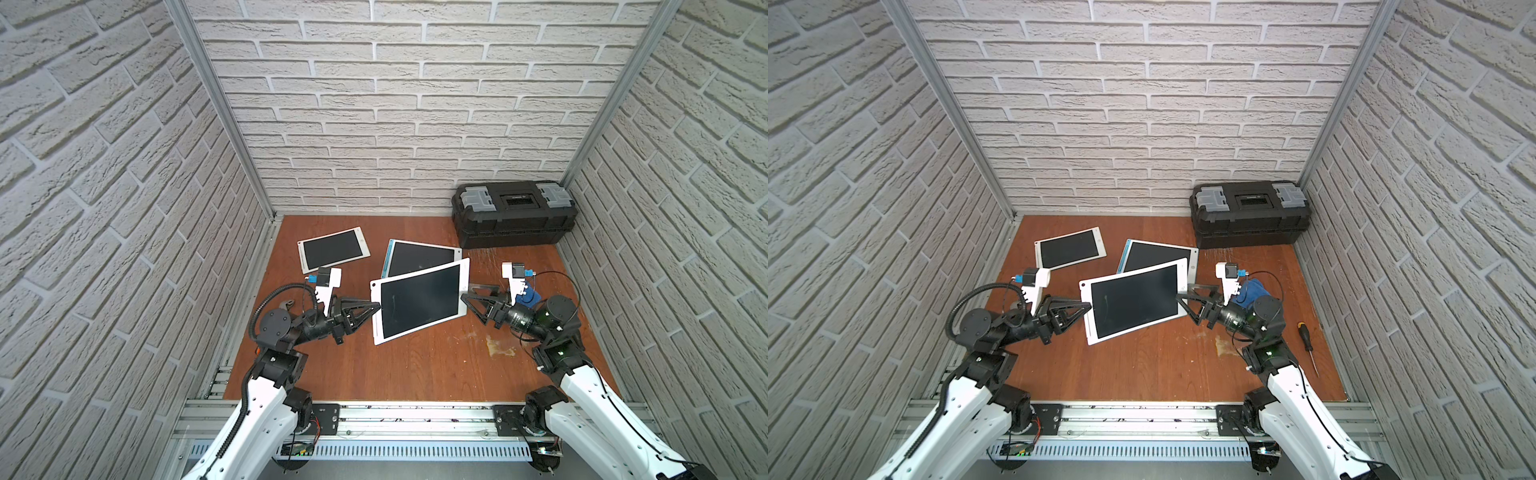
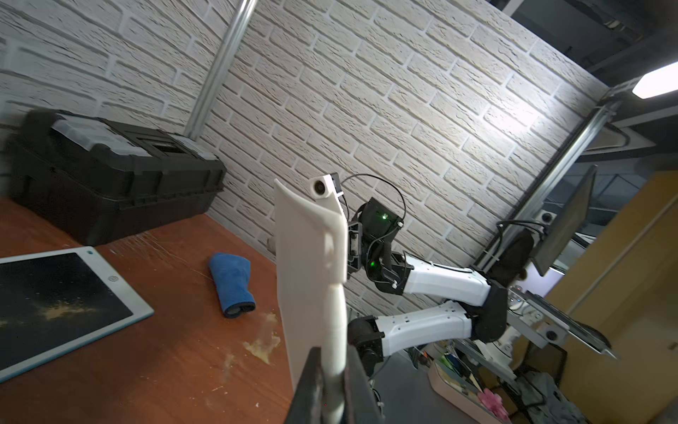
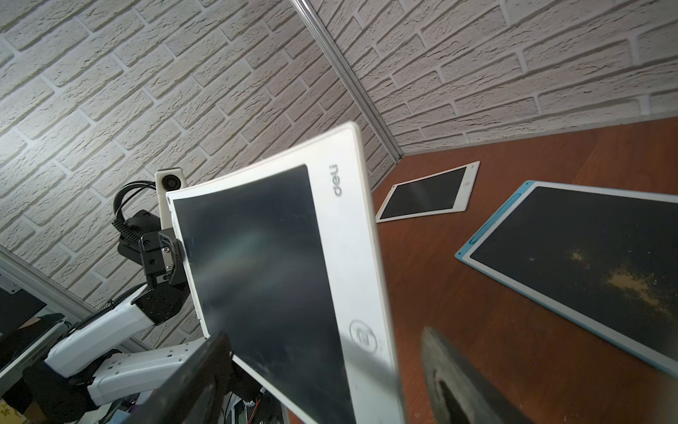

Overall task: Wipe the drawing tablet
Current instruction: Place the drawing tablet at the center of the board.

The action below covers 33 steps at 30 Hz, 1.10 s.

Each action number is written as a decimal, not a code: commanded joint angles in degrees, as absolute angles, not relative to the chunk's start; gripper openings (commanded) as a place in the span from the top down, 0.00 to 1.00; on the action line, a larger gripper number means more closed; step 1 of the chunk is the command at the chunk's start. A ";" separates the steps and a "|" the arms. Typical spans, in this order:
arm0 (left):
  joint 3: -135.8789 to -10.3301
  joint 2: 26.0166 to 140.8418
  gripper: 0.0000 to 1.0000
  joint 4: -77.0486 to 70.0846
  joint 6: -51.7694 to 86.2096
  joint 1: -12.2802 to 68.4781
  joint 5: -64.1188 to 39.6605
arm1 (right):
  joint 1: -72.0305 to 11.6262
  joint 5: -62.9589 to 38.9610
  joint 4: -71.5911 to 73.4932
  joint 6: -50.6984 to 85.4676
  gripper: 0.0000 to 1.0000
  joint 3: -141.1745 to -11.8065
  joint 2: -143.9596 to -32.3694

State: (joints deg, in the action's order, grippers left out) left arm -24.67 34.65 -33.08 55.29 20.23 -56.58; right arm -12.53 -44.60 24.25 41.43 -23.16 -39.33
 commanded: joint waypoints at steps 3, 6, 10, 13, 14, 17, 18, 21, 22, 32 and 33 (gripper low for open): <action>-28.94 33.76 1.00 -39.51 54.40 21.01 -59.23 | -11.87 -48.94 30.20 43.74 0.23 -21.98 -35.72; -30.43 32.63 1.00 -33.90 50.72 20.85 -59.36 | -11.86 -49.89 30.66 44.68 0.37 -22.24 -35.01; -31.64 31.97 1.00 -31.86 49.52 18.33 -60.40 | -11.87 -53.02 36.11 48.59 0.38 -22.13 -34.96; -31.72 32.51 1.00 -33.35 51.04 16.91 -61.03 | -11.86 -53.64 36.31 48.96 0.45 -22.32 -34.23; -31.73 32.35 1.00 -33.14 50.99 16.44 -61.06 | -11.86 -53.83 36.36 49.17 0.46 -22.38 -33.96; -31.64 31.35 1.00 -32.79 51.28 14.60 -61.23 | -11.95 -54.22 36.37 49.24 0.46 -22.52 -33.29; -31.68 31.16 1.00 -32.44 51.24 14.06 -61.34 | -11.95 -54.31 36.39 49.44 0.48 -22.56 -33.15; -31.73 30.45 1.00 -30.79 50.89 11.96 -61.68 | -11.95 -54.56 36.31 49.48 0.50 -22.70 -32.83; -31.44 30.07 1.00 -30.63 50.96 10.91 -61.74 | -11.91 -54.59 36.38 49.57 0.52 -22.75 -32.74; -30.50 29.80 1.00 -31.99 52.38 8.89 -62.18 | -11.95 -55.08 36.20 49.57 0.68 -22.92 -32.61; -30.50 29.88 1.00 -31.90 52.36 8.92 -62.22 | -11.95 -55.10 36.38 49.68 0.70 -22.97 -32.50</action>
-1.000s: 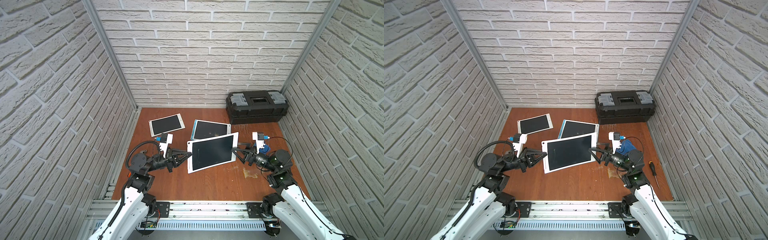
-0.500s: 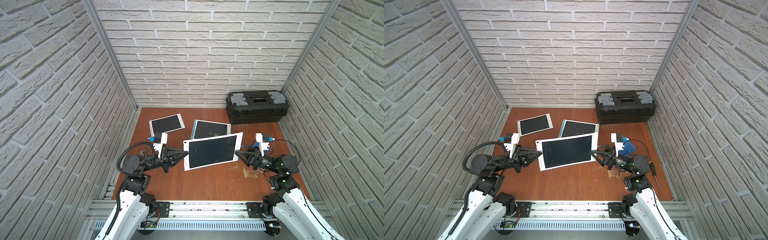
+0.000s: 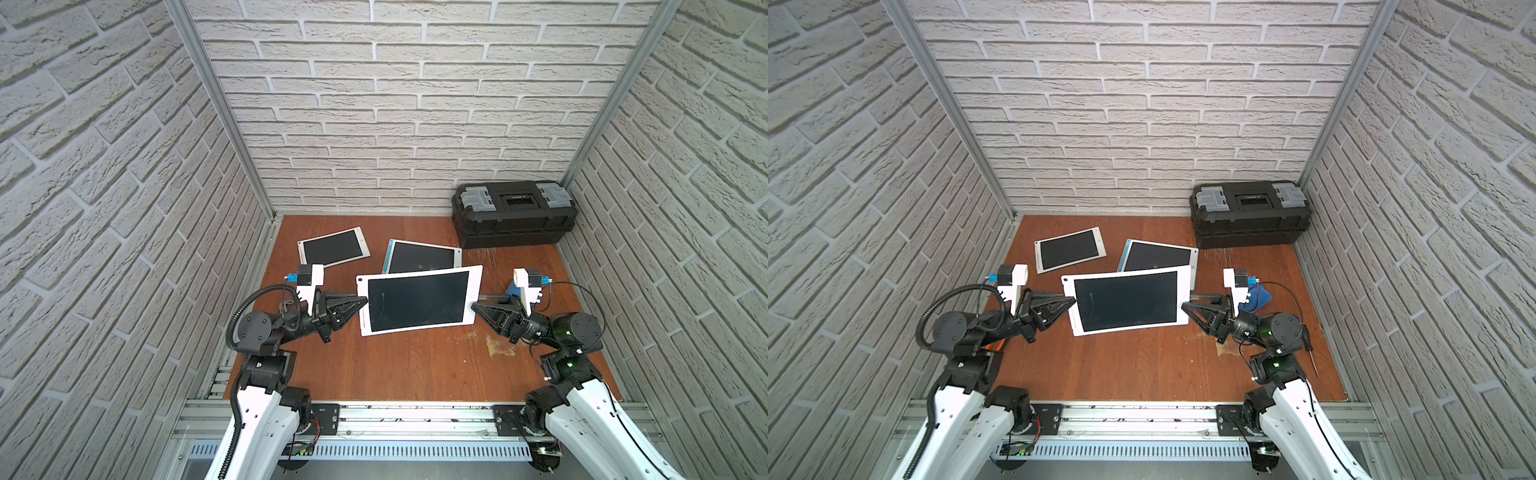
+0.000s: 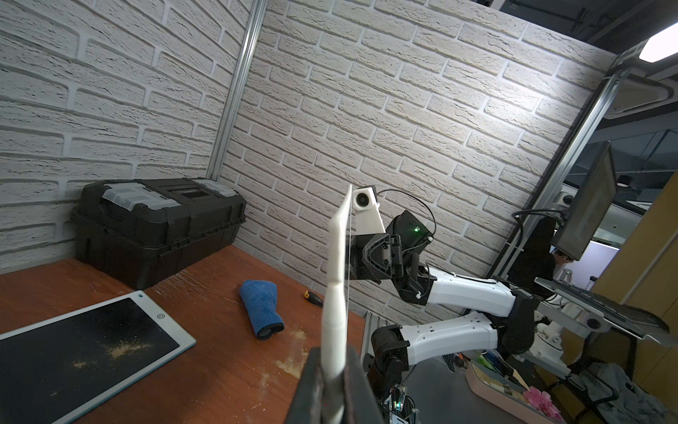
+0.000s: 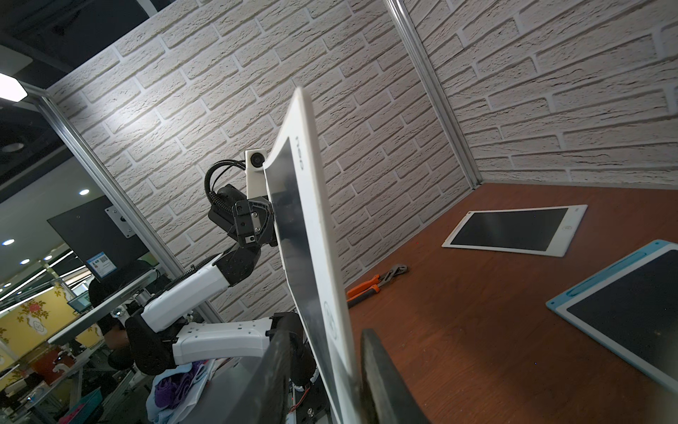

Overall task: Wipe the drawing tablet
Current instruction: Place the drawing tablet at the center of the board.

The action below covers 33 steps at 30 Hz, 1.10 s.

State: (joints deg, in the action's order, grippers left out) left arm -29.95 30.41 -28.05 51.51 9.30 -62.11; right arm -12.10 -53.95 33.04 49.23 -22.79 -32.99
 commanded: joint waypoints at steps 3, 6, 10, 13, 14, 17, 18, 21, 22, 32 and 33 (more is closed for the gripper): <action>-30.50 29.96 1.00 -31.42 52.22 8.88 -62.46 | -12.04 -55.21 36.26 49.70 0.70 -22.97 -32.38; -30.33 29.88 1.00 -30.49 51.71 8.88 -63.05 | -12.06 -55.02 36.05 49.49 0.69 -22.92 -31.76; -30.39 29.54 1.00 -28.85 50.90 8.96 -63.59 | -12.14 -54.84 35.81 49.49 0.70 -22.90 -31.54; -30.93 29.19 1.00 -25.34 48.98 9.05 -63.80 | -12.13 -54.78 35.69 49.51 0.75 -22.94 -31.44; -31.01 28.94 1.00 -24.85 48.62 9.01 -63.65 | -12.13 -54.76 35.46 49.33 0.76 -23.03 -31.34; -31.12 28.48 1.00 -23.57 47.81 9.04 -62.98 | -12.13 -54.69 35.06 48.99 0.79 -23.07 -31.46; -31.20 28.47 1.00 -23.57 47.77 9.05 -62.93 | -12.19 -54.73 34.97 49.13 0.79 -23.10 -31.55; -31.40 28.65 1.00 -22.94 47.16 9.01 -62.53 | -12.61 -54.95 34.82 48.74 0.78 -23.24 -31.86; -31.46 28.65 1.00 -22.65 46.96 9.04 -62.32 | -12.82 -55.14 34.58 48.48 0.76 -23.46 -32.10; -33.77 29.29 1.00 -21.19 45.04 8.88 -59.06 | -17.69 -54.42 29.21 42.96 0.72 -25.06 -33.96; -34.07 29.50 1.00 -20.97 44.95 8.68 -59.05 | -17.67 -54.21 28.80 42.70 0.73 -25.11 -33.81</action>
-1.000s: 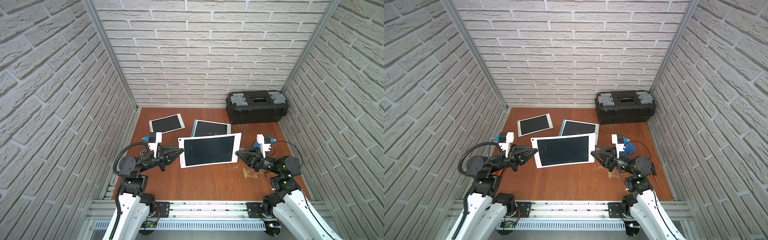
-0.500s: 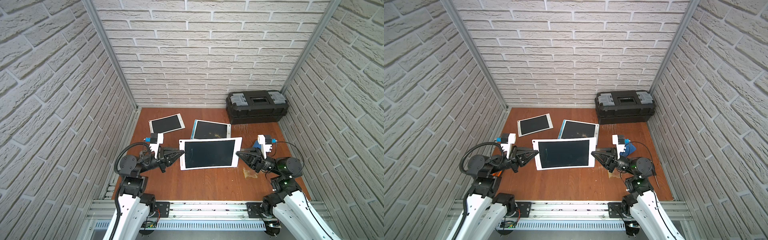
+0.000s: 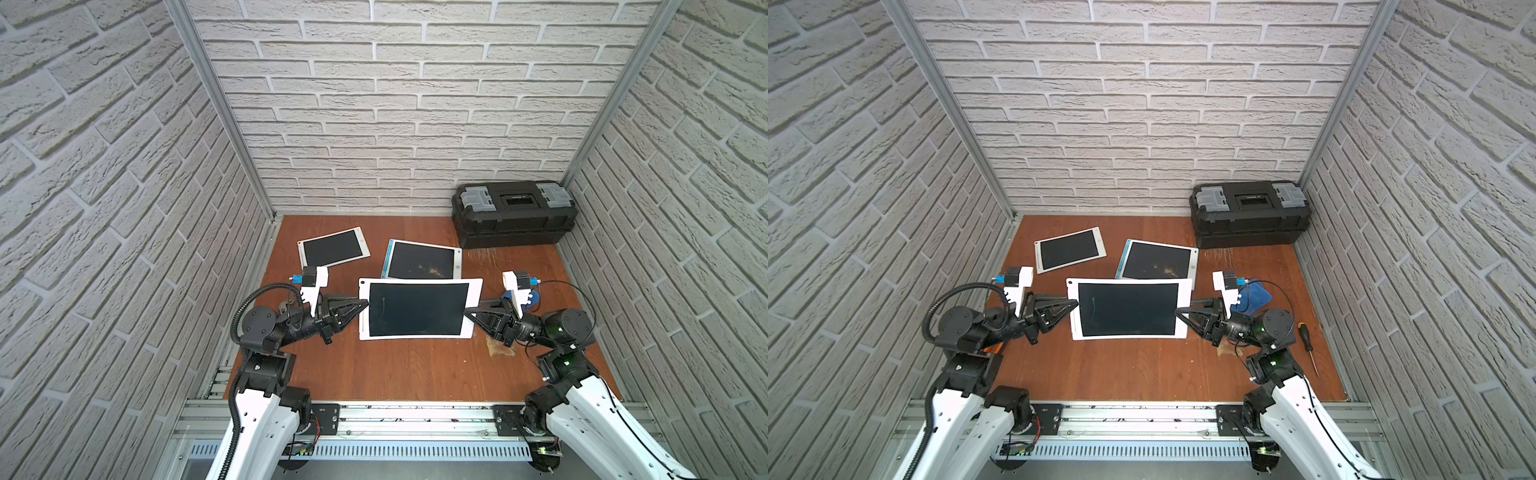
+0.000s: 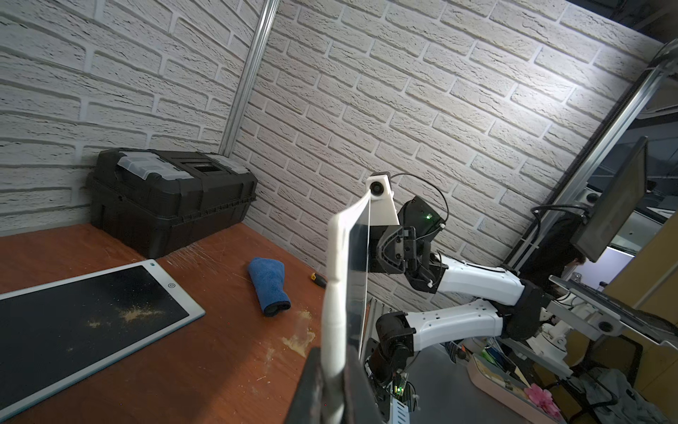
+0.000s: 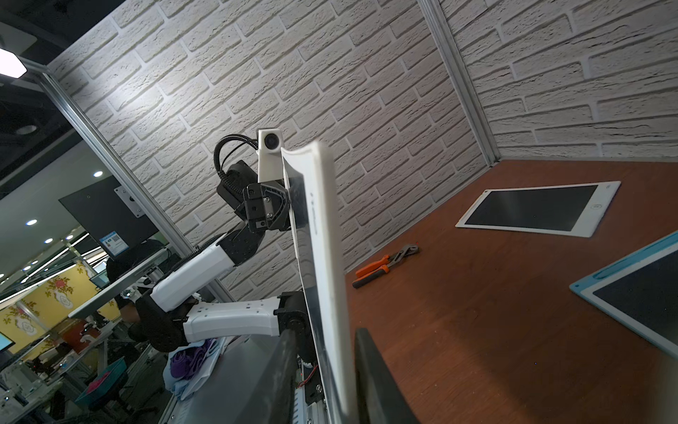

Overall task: Wipe the drawing tablet
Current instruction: Place the drawing tablet at the center of the board.

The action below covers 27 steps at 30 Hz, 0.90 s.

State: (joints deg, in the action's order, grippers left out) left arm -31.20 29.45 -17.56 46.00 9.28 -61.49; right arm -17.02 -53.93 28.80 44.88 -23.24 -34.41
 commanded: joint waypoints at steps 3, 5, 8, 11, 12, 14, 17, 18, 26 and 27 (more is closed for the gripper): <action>-35.01 29.12 1.00 -18.71 43.60 8.23 -58.88 | -17.73 -53.79 28.05 42.34 0.73 -25.13 -33.26; -35.50 28.84 1.00 -16.75 42.64 7.85 -59.13 | -17.67 -53.51 27.40 42.03 0.73 -25.30 -32.90; -36.02 28.42 1.00 -14.20 42.02 7.43 -59.89 | -17.67 -52.87 25.63 40.93 0.73 -25.44 -31.88; -35.78 27.37 1.00 -12.19 41.31 7.28 -59.93 | -17.67 -51.95 23.61 39.80 0.74 -25.77 -30.37; -35.67 27.21 1.00 -11.77 41.31 7.27 -60.02 | -17.67 -51.62 22.85 39.41 0.74 -25.87 -29.92; -35.68 26.92 1.00 -10.38 40.75 7.26 -60.29 | -17.72 -51.26 22.08 38.96 0.74 -26.02 -29.32; -35.81 26.13 1.00 -9.11 40.00 7.27 -59.69 | -17.67 -51.43 22.18 39.17 0.75 -26.06 -29.57; -35.92 26.10 1.00 -9.05 39.97 7.29 -59.60 | -17.67 -51.61 22.53 39.36 0.75 -26.01 -29.78; -36.40 26.43 1.00 -7.64 38.69 7.28 -59.24 | -17.73 -51.60 22.68 39.43 0.78 -26.00 -30.03; -36.76 26.52 1.00 -7.18 38.30 7.29 -59.25 | -17.68 -51.61 22.68 39.46 0.82 -26.01 -30.12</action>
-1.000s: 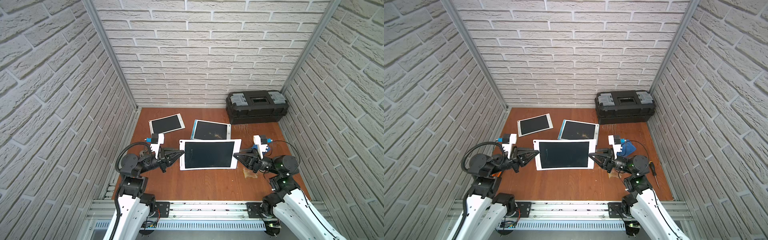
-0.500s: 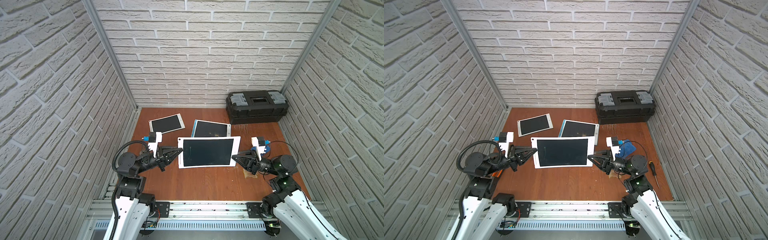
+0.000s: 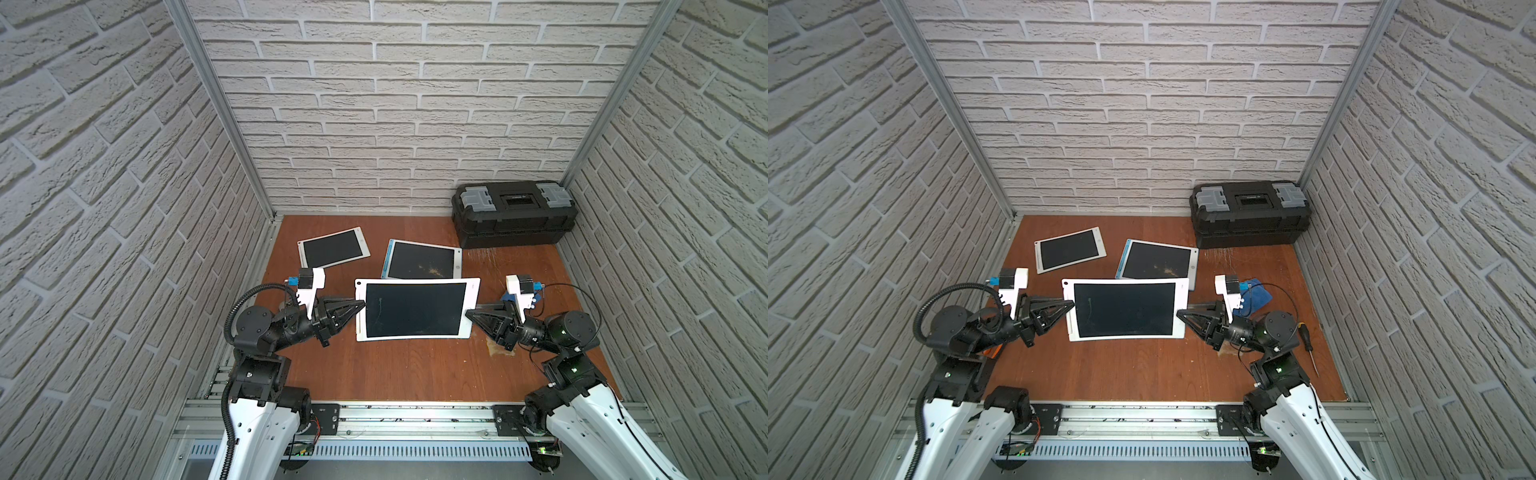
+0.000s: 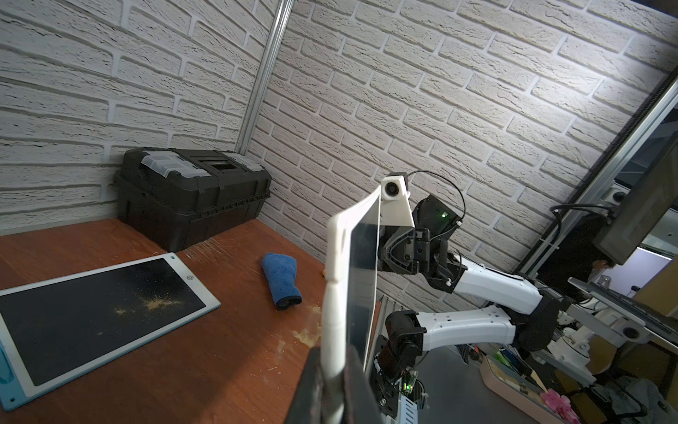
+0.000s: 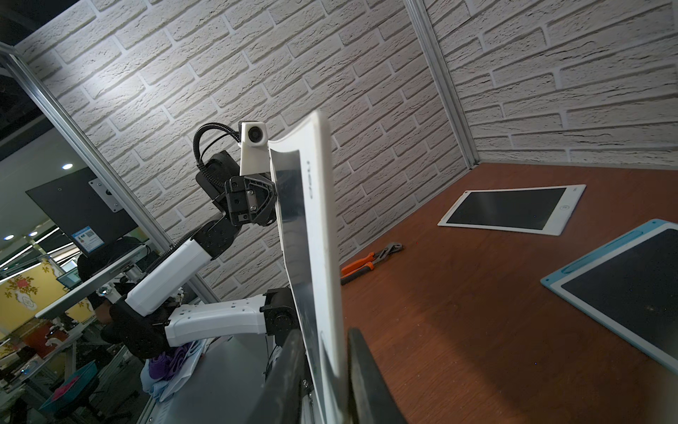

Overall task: Wipe the drawing tablet
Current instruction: Place the drawing tablet at the center of the board.

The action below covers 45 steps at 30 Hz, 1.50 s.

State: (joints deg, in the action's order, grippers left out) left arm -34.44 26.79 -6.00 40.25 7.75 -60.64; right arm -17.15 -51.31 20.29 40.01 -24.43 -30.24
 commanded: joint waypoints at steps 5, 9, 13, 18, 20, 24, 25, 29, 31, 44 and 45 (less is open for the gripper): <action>-37.61 26.63 1.00 -5.27 37.07 7.21 -58.62 | -17.69 -51.88 22.68 39.64 0.97 -26.19 -30.71; -37.87 27.20 1.00 -4.97 36.85 7.12 -58.01 | -17.67 -51.90 22.85 39.77 0.97 -26.19 -30.74; -38.32 27.60 0.93 -3.59 35.93 7.12 -57.68 | -17.67 -51.69 23.16 39.81 0.97 -25.89 -30.50; -39.11 27.51 0.37 -1.16 34.60 7.12 -56.68 | -17.68 -50.88 22.58 39.66 0.97 -26.06 -31.17; -40.23 27.68 0.20 2.53 31.97 7.16 -54.51 | -17.71 -49.66 20.19 38.55 0.97 -26.88 -31.58; -43.80 28.85 0.02 18.27 24.10 7.11 -39.22 | -17.67 -41.89 7.25 32.89 0.97 -31.35 -33.14; -44.41 29.39 0.02 22.07 23.09 7.03 -33.13 | -17.71 -39.73 3.34 31.19 0.97 -32.92 -34.45; -44.00 30.76 0.02 28.94 22.76 6.03 -20.49 | -17.71 -31.88 -8.45 29.98 0.97 -38.73 -43.92; -42.89 30.48 0.02 29.20 23.53 5.50 -18.37 | -17.71 -33.93 -8.47 32.20 0.97 -40.42 -52.08; -45.92 34.90 0.02 33.27 27.87 1.11 -20.69 | -28.72 -26.21 2.13 43.45 0.97 -52.90 -84.44; -45.90 34.61 0.02 33.14 27.56 0.28 -22.00 | -29.66 -25.18 2.91 44.64 0.97 -54.73 -87.82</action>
